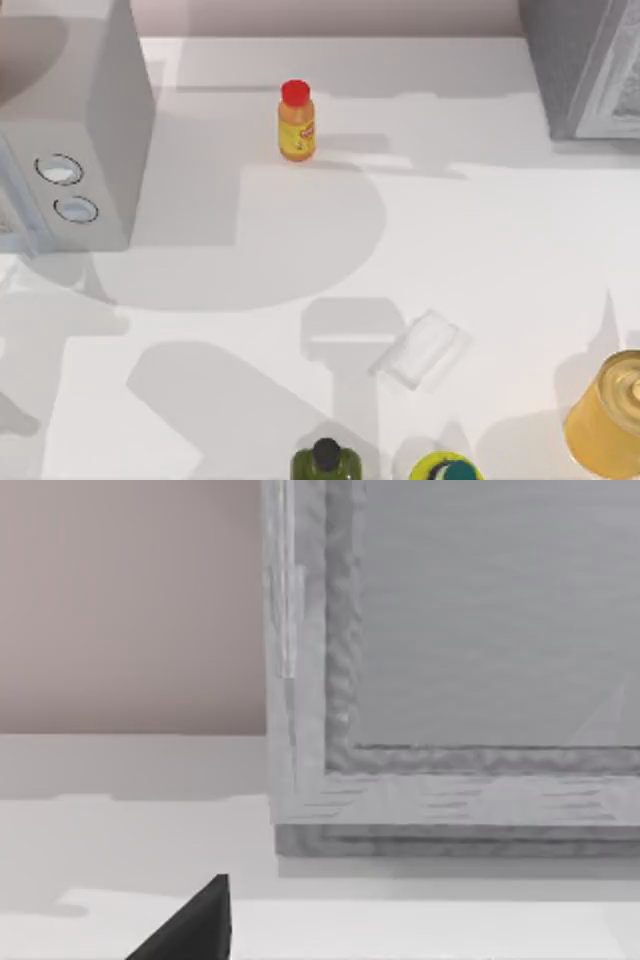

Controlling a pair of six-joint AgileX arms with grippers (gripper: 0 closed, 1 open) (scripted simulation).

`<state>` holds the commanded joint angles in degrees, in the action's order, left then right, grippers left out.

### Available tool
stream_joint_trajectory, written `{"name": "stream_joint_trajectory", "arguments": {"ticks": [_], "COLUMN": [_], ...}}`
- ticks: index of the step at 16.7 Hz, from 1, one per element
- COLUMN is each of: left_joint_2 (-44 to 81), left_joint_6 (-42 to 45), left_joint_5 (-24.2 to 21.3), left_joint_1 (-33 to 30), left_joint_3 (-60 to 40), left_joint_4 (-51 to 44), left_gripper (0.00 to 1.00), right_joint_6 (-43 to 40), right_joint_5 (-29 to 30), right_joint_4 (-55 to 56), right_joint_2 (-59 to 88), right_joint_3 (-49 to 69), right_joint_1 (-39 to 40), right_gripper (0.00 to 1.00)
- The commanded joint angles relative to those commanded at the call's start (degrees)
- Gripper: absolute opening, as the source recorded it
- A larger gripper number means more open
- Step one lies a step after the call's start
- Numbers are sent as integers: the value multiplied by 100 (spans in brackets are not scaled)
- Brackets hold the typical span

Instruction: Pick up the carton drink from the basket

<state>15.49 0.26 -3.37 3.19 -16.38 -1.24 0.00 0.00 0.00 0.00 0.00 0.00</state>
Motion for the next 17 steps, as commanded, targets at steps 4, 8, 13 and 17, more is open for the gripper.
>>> {"name": "stream_joint_trajectory", "arguments": {"ticks": [4, 8, 13, 17], "left_joint_2": [-1226, -1549, -1448, -693], "left_joint_6": [-20, -26, -49, -376], "left_joint_5": [258, 337, 387, 962], "left_joint_1": [-244, -319, -334, -703], "left_joint_3": [1294, 1638, 1612, 1224], "left_joint_4": [94, 124, 90, -103], "left_gripper": [0, 0, 0, 0], "right_joint_6": [0, 0, 0, 0], "right_joint_5": [0, 0, 0, 0], "right_joint_4": [0, 0, 0, 0], "right_joint_2": [0, 0, 0, 0], "right_joint_3": [0, 0, 0, 0], "right_joint_1": [0, 0, 0, 0], "right_gripper": [100, 100, 100, 100]}}
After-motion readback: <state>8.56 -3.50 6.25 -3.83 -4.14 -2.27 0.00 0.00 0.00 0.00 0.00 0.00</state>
